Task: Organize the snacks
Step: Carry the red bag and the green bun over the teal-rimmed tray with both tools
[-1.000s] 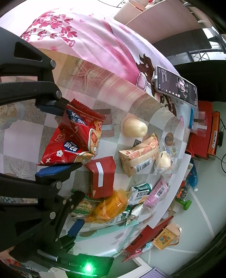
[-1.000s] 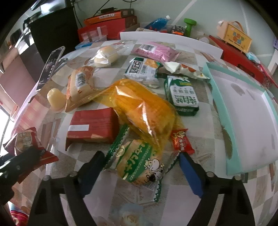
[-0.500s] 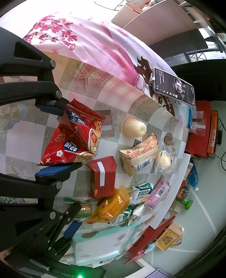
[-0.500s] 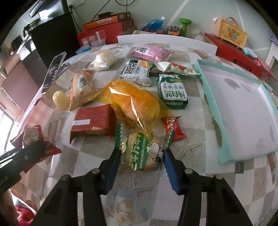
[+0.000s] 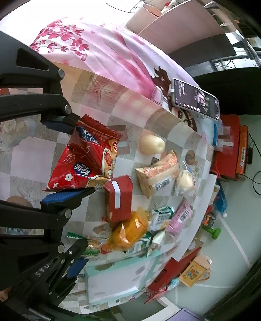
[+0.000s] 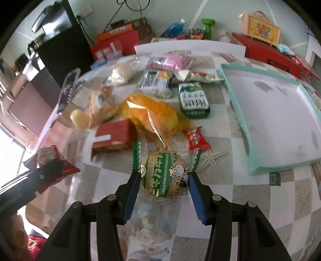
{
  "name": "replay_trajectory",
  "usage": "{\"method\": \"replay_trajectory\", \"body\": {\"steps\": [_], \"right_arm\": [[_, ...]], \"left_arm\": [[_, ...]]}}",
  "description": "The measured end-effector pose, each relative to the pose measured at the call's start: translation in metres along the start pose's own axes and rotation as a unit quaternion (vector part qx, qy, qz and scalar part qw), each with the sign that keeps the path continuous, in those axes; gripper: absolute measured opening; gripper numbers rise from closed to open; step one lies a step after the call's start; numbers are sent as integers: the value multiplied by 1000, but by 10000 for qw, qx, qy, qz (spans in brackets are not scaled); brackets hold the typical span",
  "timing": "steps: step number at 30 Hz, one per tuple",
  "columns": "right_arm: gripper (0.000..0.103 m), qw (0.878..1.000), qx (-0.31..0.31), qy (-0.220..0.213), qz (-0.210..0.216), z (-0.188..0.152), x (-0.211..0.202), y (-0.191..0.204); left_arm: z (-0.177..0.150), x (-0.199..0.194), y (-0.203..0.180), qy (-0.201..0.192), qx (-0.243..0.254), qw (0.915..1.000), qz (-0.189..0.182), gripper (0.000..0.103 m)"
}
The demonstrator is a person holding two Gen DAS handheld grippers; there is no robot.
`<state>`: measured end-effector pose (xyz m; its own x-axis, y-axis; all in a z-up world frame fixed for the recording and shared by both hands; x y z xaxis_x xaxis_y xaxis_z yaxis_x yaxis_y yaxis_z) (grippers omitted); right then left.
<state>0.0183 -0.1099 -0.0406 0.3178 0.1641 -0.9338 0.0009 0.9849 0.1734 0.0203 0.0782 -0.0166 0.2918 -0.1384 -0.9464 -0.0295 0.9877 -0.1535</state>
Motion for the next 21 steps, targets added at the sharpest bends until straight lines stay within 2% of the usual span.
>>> {"method": "replay_trajectory", "body": {"steps": [4, 11, 21], "right_arm": [[52, 9994, 4, -344, 73, 1, -29, -2], [52, 9953, 185, -945, -80, 12, -69, -19], [52, 9888, 883, -1067, -564, 29, -77, -87]], "left_arm": [[8, -17, -8, -179, 107, 9996, -174, 51], [27, -38, -39, -487, 512, 9962, -499, 51], [49, -40, -116, -573, 1369, 9847, -916, 51]]}}
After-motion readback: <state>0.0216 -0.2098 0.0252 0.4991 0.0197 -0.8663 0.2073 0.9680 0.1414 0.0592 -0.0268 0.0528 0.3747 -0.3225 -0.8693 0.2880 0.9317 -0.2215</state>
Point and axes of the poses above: each gripper's, at about its wrist camera, not at the fingertips, and x roughly the way its jaws point, y to its left, z to its top, the point moved 1 cm from there along x, roughly the way its jaws point, and after that the axes turned 11 degrees about y, right-handed, at the moved point
